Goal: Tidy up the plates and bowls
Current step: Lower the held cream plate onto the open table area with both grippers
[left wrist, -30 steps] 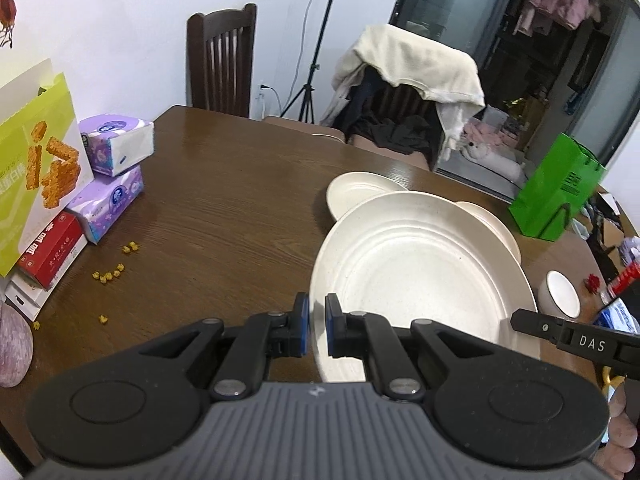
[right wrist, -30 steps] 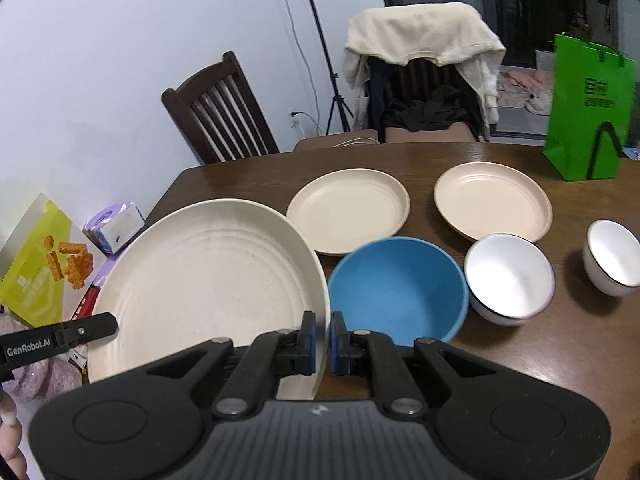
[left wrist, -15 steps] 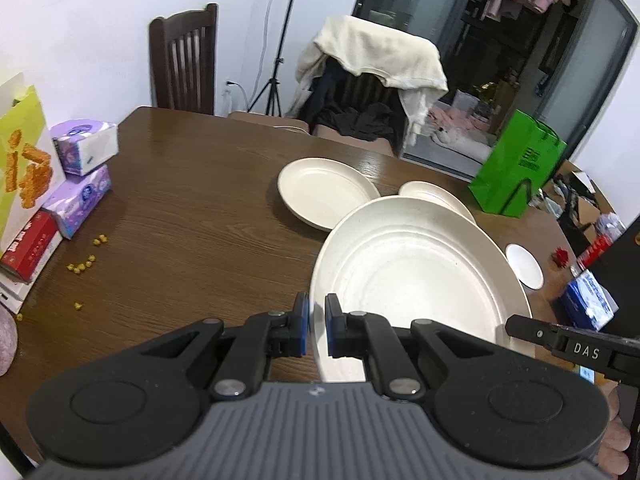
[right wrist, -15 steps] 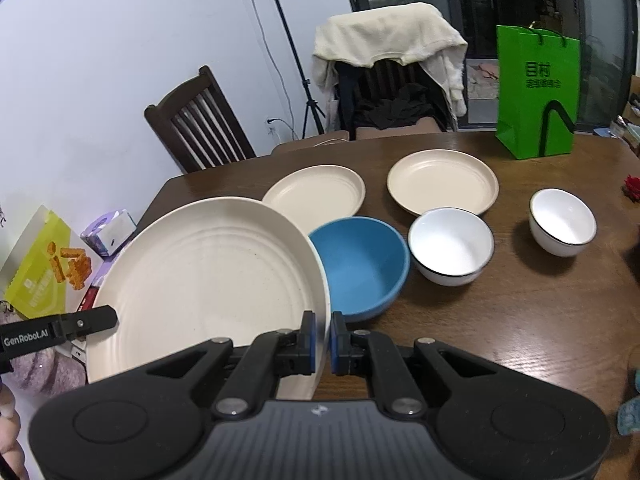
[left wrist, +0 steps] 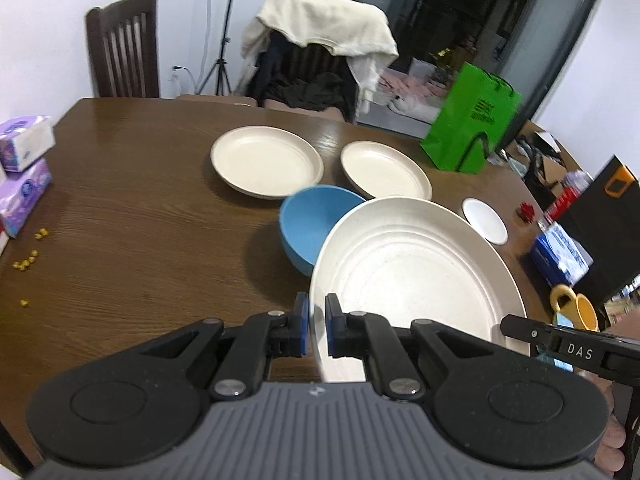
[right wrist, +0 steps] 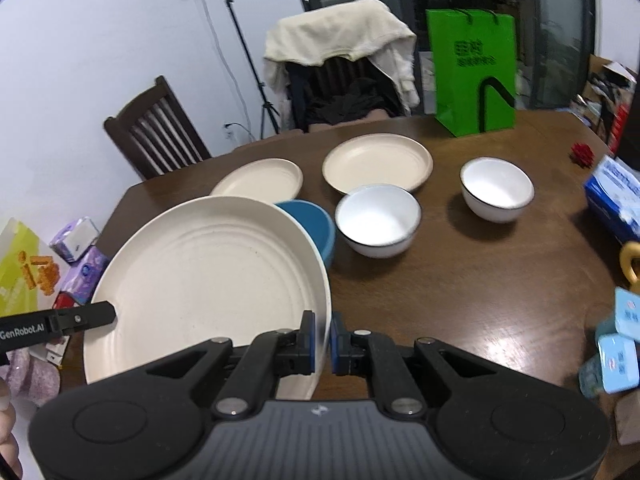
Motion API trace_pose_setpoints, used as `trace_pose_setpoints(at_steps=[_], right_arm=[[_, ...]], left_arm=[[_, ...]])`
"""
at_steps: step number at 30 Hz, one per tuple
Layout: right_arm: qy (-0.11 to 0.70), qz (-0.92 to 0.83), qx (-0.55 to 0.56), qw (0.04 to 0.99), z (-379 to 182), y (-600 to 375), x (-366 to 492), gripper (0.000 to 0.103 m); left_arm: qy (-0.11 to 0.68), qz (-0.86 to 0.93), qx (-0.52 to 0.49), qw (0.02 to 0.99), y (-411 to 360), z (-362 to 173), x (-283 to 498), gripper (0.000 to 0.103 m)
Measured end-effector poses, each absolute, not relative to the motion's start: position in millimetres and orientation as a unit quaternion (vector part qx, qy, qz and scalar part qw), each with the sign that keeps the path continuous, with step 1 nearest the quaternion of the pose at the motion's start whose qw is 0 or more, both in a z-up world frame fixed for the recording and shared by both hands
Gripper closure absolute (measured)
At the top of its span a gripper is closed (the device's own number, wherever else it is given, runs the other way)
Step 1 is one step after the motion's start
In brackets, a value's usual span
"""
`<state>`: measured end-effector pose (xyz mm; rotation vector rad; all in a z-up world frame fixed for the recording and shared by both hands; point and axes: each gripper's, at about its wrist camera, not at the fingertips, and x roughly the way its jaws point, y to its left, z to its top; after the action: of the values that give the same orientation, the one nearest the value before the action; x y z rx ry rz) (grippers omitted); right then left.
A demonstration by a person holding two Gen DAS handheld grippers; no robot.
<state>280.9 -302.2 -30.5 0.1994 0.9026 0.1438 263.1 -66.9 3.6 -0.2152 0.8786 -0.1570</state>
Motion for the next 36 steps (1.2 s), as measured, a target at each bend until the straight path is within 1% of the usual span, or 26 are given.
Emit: trace_pose_setpoints(at_steps=[14,26,36], right_arm=[[0.465,0.010,0.115,0.878,-84.6,-360.4,258.8,0.096],[0.503,0.017,0.112,0.857,-141.4,-366.4,258.1,0.095],[0.517,0.034,0.086,0.851,-169.2,-351.9,266.0,0.095]], left_arm=[[0.481,-0.126,-0.064,0.865,-123.8,-57.3,268.7,0.094],[0.517,-0.114,-0.042,0.847,-122.4,-108.4,267.3,0.094],[0.537,-0.098,-0.036,0.837,-118.4,-135.9,269.4,0.094]])
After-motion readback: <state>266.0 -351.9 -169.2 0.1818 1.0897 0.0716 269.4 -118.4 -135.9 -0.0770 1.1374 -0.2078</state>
